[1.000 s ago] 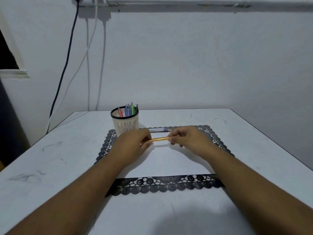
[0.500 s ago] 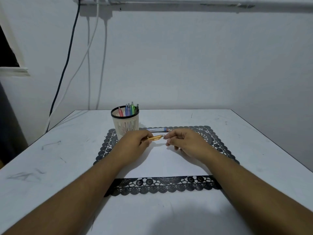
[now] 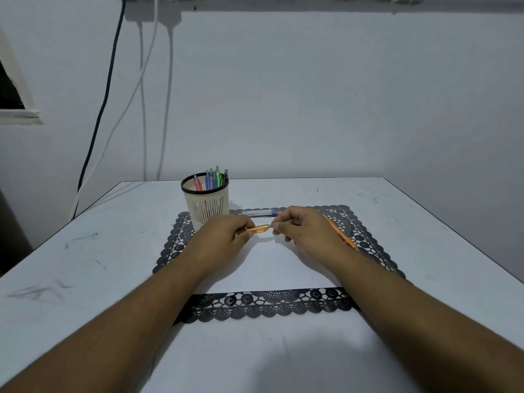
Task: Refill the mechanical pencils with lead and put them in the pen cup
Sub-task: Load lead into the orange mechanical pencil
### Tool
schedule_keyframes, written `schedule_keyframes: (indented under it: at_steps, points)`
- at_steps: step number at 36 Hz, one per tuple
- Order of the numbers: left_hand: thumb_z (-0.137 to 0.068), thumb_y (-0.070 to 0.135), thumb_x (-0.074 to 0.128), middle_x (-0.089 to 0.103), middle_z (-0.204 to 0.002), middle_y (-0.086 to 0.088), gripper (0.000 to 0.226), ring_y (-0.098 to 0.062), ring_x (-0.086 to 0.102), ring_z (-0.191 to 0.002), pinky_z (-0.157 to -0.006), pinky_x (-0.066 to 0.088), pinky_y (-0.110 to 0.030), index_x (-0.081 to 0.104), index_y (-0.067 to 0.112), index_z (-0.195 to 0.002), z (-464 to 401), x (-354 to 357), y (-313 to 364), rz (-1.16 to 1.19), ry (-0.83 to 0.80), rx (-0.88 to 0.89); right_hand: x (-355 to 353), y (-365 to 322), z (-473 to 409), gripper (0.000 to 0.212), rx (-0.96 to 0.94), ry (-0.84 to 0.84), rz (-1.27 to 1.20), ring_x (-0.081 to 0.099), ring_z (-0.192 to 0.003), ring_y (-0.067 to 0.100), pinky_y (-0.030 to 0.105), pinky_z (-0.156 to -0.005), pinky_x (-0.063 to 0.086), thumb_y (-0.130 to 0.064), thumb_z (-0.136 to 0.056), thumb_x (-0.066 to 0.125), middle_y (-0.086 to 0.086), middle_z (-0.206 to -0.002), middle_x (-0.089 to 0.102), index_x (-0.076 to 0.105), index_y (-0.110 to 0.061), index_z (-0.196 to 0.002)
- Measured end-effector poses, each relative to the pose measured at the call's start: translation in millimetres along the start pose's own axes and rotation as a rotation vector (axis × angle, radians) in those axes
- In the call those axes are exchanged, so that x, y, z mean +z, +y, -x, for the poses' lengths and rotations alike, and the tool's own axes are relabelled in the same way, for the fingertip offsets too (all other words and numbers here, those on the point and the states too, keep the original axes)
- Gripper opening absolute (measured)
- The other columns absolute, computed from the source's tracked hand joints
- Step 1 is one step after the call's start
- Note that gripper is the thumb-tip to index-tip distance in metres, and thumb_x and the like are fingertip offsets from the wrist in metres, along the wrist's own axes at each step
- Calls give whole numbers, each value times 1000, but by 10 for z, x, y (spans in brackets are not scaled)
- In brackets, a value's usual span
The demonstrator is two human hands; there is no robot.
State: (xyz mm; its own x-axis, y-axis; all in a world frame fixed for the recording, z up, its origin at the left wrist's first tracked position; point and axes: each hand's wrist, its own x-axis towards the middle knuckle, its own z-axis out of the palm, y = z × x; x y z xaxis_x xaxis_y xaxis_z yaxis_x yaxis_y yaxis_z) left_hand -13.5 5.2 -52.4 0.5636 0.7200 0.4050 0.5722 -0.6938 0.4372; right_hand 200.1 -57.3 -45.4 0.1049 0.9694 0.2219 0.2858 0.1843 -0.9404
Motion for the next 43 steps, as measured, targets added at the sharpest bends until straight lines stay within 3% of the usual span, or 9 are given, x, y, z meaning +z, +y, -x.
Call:
schedule_keyframes:
  at_steps: [7, 11, 14, 18, 25, 32, 34, 39, 43]
  points:
    - [-100, 22, 62, 61, -77, 16, 11, -1, 54, -74, -60, 31, -23, 69, 30, -97, 16, -33, -9, -2, -9, -44, -88, 11, -38, 8, 115, 77, -209, 57, -57, 10, 26, -49, 35, 9, -91, 64, 8, -77, 75, 63, 2, -94]
    - [-101, 23, 61, 61, -79, 16, 10, -1, 54, -73, -58, 30, -22, 69, 30, -98, 24, -39, 16, -5, -22, -54, -91, 14, -31, 9, 94, 82, -152, 58, -56, 3, 16, -51, 41, 11, -88, 68, 4, -70, 69, 65, 3, -89]
    - [-101, 24, 61, 63, -80, 14, 10, -4, 55, -74, -59, 32, -26, 68, 30, -96, 26, -40, 13, -19, -24, -53, -45, 117, -46, 7, 29, 48, 68, 55, -63, -1, 14, -63, 44, 2, -87, 75, -4, -72, 65, 74, -4, -83]
    - [-100, 23, 61, 64, -82, 12, 11, -5, 56, -76, -60, 36, -27, 72, 26, -98, 25, -44, -18, -27, -27, -66, 12, 181, -75, 8, -39, -41, 395, 56, -67, -9, 8, -61, 40, -14, -88, 77, -9, -83, 72, 78, -21, -85]
    - [-99, 21, 64, 69, -96, 9, 19, -5, 61, -88, -69, 40, -18, 78, 24, -111, 25, -66, -19, -36, -40, -64, 16, 191, -121, 4, -52, -63, 572, 56, -77, -1, 16, -65, 38, -24, -93, 75, -11, -91, 69, 79, -24, -94]
    - [-99, 12, 62, 65, -95, 3, 25, -14, 59, -89, -79, 49, -36, 79, 24, -114, 25, -92, -14, -54, -72, 24, -101, 134, -44, 17, 26, 73, 270, 50, -62, 1, 16, -56, 37, -9, -97, 64, -16, -70, 60, 78, -18, -91]
    - [-100, 13, 61, 65, -98, 4, 27, -12, 59, -92, -80, 47, -33, 77, 24, -118, 22, -82, -23, -67, -86, 55, -131, 61, -13, 11, 18, 24, 213, 49, -59, -6, 13, -59, 37, -8, -95, 69, -16, -66, 60, 78, -12, -89]
    - [-100, 15, 62, 64, -96, 7, 26, -7, 58, -91, -79, 45, -27, 76, 25, -119, 17, -54, -1, -36, -81, 86, -117, -52, 66, 11, -24, -89, 74, 53, -57, -10, 2, -61, 39, 4, -93, 69, 13, -74, 51, 73, 12, -98]
    - [-100, 15, 63, 62, -91, 11, 25, -3, 56, -87, -76, 44, -27, 77, 25, -117, 9, -54, -32, -23, -72, 109, -86, -57, 56, 7, -33, -101, 127, 43, -53, -3, 7, -55, 34, 0, -93, 71, 9, -70, 48, 76, 5, -92]
